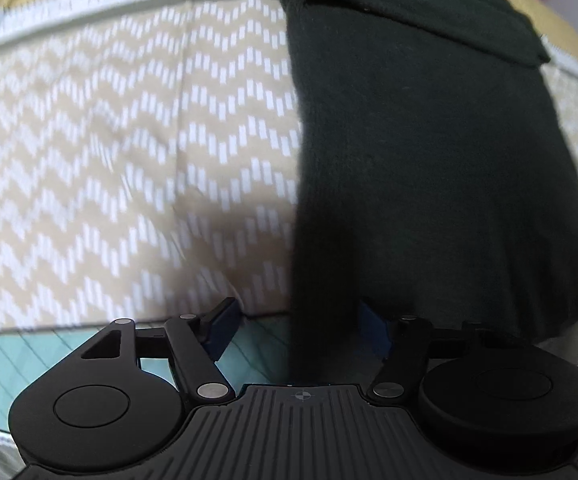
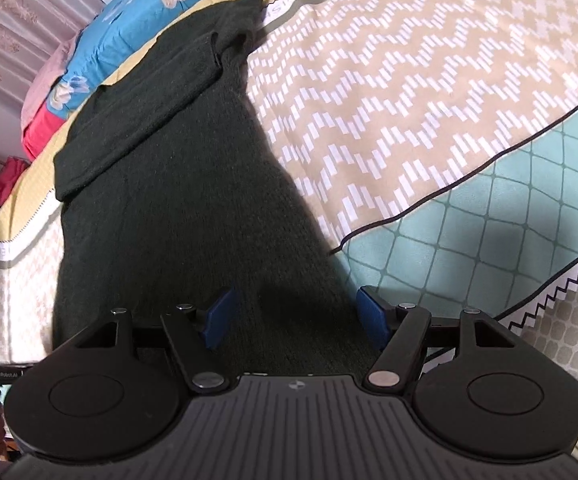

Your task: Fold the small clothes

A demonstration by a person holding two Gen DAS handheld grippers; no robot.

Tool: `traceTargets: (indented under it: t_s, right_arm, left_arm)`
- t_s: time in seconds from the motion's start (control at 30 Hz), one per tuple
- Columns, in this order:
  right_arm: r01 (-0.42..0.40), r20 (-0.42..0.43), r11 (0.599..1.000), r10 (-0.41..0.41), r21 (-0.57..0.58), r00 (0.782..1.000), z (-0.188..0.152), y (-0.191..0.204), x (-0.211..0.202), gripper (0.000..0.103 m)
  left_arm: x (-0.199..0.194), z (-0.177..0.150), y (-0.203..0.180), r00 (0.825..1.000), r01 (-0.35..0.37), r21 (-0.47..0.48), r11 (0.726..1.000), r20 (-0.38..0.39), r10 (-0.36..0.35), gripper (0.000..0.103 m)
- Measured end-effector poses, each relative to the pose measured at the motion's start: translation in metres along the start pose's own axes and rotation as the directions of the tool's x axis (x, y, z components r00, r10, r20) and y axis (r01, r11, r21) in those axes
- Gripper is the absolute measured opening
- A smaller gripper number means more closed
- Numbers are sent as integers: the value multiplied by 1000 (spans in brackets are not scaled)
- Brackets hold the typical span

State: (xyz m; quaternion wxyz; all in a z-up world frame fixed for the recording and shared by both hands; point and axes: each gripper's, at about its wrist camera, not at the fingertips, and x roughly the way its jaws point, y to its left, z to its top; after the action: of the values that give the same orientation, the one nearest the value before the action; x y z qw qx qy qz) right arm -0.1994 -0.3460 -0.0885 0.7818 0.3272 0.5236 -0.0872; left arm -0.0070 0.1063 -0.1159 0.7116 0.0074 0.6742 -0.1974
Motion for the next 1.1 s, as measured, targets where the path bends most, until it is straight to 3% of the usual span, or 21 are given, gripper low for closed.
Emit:
traceTargets:
  t_s: [0.1, 0.2, 0.27, 0.43, 0.6, 0.77, 0.87, 0.97, 1.1]
  right_arm:
    - [-35, -19, 998, 36, 47, 999, 5, -13, 1, 72]
    - [-92, -42, 992, 96, 82, 995, 9, -26, 4, 73]
    - [-120, -49, 988, 125, 100, 991, 12, -31, 2, 73]
    - [-148, -56, 978, 158, 149, 986, 13, -52, -4, 73]
    - [-249, -101, 941, 277, 231, 955, 11, -63, 0, 75]
    - [-301, -154, 916, 349, 267, 925, 9, -66, 5, 75]
    - [-328, -162, 900, 383, 288, 909, 8, -66, 8, 75]
    - [-342, -180, 893, 403, 294, 897, 5, -62, 15, 72]
    - [-331, -187, 900, 390, 283, 902, 5, -56, 19, 62]
  left_arm:
    - [-3, -8, 21, 988, 150, -106, 983, -25, -154, 103]
    - [5, -16, 43, 952, 281, -233, 931, -53, -301, 103]
    - [9, -22, 52, 935, 320, -300, 899, -51, -350, 103]
    - [14, -34, 65, 899, 399, -366, 841, -25, -438, 103]
    - [18, -34, 73, 848, 494, -400, 772, 24, -530, 103]
    - [22, -35, 67, 832, 514, -392, 763, 12, -555, 103]
    - [27, -34, 67, 794, 564, -420, 711, 39, -607, 103]
    - [33, -34, 66, 773, 593, -420, 687, 57, -632, 103]
    - [37, -36, 74, 770, 593, -430, 681, 54, -636, 103]
